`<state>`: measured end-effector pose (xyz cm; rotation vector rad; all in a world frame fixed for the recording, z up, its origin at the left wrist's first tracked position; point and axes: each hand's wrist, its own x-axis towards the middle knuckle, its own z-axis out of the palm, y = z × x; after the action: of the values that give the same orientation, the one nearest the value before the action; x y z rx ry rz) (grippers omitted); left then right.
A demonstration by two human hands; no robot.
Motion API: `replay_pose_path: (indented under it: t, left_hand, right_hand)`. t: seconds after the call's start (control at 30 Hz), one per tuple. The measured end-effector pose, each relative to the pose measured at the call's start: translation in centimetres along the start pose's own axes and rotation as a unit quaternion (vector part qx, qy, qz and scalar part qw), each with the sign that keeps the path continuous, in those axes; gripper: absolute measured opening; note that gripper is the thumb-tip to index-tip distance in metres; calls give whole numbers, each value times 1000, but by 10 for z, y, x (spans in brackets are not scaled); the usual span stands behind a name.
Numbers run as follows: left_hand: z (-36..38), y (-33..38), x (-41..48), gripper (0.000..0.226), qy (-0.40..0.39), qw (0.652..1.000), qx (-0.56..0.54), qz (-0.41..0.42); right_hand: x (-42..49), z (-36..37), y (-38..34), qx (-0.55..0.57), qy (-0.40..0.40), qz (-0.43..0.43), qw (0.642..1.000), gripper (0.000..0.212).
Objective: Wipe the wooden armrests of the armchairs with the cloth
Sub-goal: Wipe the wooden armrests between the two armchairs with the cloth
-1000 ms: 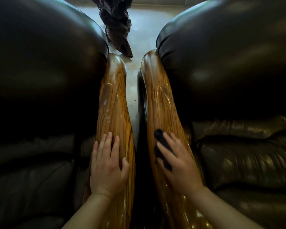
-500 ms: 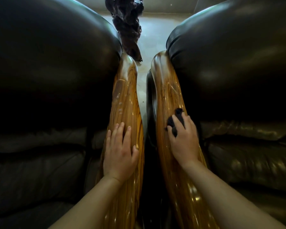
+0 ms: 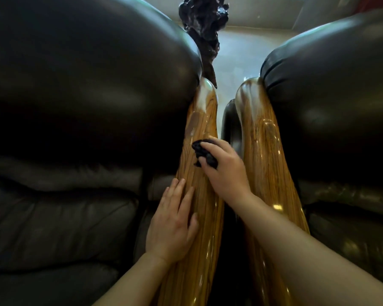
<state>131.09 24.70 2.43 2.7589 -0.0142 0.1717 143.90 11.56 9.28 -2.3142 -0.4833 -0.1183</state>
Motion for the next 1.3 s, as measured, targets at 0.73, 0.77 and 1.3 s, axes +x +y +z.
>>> replay_pose_path:
  t: [0.73, 0.77, 1.3]
  left_hand:
    - [-3, 0, 0, 62, -5, 997, -44, 65]
    - [-3, 0, 1, 62, -5, 997, -43, 66]
    - [-7, 2, 3, 62, -13, 998, -40, 55]
  right_hand:
    - [-15, 11, 24, -135, -97, -161, 973, 37]
    - [-3, 13, 26, -130, -63, -123, 982, 39]
    - [9, 16, 31, -154, -55, -129, 978, 41]
